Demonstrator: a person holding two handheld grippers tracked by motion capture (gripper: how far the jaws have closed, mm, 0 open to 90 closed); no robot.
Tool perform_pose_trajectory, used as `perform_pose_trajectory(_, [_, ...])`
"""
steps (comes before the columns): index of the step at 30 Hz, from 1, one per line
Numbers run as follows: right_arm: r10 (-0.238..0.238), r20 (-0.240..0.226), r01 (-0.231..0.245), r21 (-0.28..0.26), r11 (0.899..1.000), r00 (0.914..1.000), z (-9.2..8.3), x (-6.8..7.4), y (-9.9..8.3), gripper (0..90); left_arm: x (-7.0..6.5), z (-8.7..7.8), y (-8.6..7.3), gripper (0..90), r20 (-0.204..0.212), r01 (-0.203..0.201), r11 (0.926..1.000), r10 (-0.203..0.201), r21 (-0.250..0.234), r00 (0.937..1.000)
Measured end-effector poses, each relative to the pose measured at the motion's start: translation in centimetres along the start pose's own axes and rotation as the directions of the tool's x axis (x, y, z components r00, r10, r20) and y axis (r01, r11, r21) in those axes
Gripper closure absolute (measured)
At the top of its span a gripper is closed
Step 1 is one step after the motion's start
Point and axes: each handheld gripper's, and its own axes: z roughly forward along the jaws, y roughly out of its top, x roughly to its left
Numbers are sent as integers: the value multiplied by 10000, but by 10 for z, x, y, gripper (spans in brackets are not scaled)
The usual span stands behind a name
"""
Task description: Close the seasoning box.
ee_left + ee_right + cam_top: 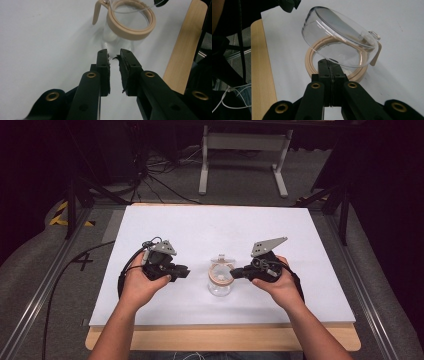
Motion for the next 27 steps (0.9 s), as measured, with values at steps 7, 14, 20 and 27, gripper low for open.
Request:
perform_pose_trajectory(7, [-72, -131, 75, 272, 9996, 9999, -1, 3, 0, 899, 3, 0, -6, 754, 219, 137, 9994, -144, 325, 9997])
perform_pose_trajectory(14, [-16, -167, 27, 693, 9976, 9999, -1, 3, -2, 899, 6, 1, -10, 752, 393, 169, 9981, -192, 596, 9990])
perform_pose_trajectory(20, [25, -219, -5, 912, 9958, 9998, 0, 2, -3, 899, 5, 3, -10, 752, 471, 120, 9981, -149, 612, 9988])
perform_pose_trajectory(27, [171, -192, -145, 1310, 9913, 9997, 2, 1, -5, 899, 3, 2, -10, 752, 495, 75, 9977, -109, 677, 9987])
